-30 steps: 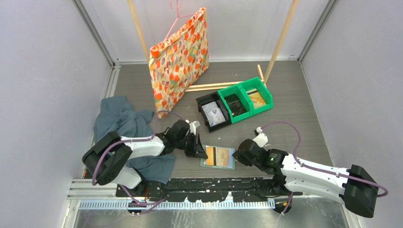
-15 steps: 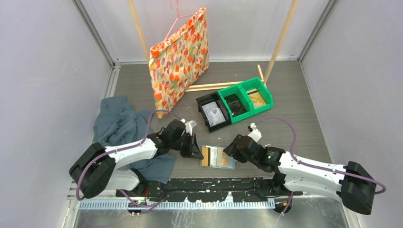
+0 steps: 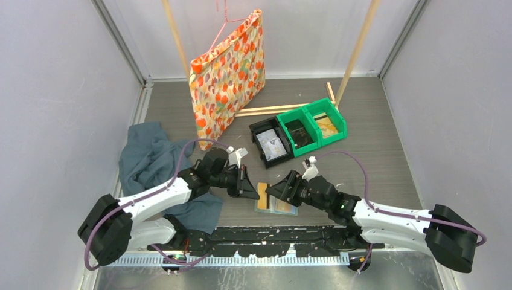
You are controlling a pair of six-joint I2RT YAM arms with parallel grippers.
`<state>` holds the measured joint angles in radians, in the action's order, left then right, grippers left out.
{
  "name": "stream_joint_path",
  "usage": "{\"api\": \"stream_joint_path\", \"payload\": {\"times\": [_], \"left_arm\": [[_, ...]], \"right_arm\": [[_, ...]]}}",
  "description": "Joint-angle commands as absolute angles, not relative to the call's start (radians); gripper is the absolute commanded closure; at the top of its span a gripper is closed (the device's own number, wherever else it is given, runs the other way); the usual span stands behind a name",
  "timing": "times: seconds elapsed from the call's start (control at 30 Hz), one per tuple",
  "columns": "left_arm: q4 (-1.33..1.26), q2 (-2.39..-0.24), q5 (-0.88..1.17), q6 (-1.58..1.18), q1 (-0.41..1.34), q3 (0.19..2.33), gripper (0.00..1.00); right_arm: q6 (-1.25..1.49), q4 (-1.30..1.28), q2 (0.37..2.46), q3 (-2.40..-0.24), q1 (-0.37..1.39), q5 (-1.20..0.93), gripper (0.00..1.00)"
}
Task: Take the credit cards out of the card holder
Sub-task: Remove the credit card from the card holder, then place the credit card in the storage box.
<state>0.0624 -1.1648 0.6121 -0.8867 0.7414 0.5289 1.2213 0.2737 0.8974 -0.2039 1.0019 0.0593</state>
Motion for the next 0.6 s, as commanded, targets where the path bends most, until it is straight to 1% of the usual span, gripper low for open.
{"api": "stream_joint_path", "payload": {"times": [0.0,0.13,0.23,0.27,0.33,0.43,0.47,0.57], "left_arm": [[0.021,-1.092,0.700,-0.951,0.710,0.565,0.99],[-0.023,-1.069,0.734,-0.991,0.694,0.558,0.99],[-0.026,-1.068,0.747,-0.996,0.691,0.560,1.00],[-0.028,-1.068,0.751,-0.998,0.690,0.560,1.00],[-0.035,-1.071,0.757,-1.001,0.689,0.559,0.99],[-0.045,-1.077,0.764,-1.007,0.689,0.554,0.99],[-0.054,-1.081,0.770,-1.011,0.689,0.550,0.99],[-0.103,-1.090,0.795,-1.039,0.690,0.531,1.00]], "right_arm": [[1.219,0.462,0.900,-0.183,1.008,-0.018,0.27],[1.238,0.559,0.888,-0.146,1.007,-0.073,0.26],[1.252,0.605,0.858,-0.117,1.007,-0.076,0.29],[1.255,0.614,0.844,-0.107,1.007,-0.074,0.32],[1.256,0.621,0.812,-0.097,1.008,-0.073,0.43],[1.248,0.613,0.789,-0.093,1.008,-0.077,0.55],[1.250,0.614,0.786,-0.090,1.008,-0.078,0.57],[1.242,0.621,0.793,-0.098,1.007,-0.089,0.59]]}}
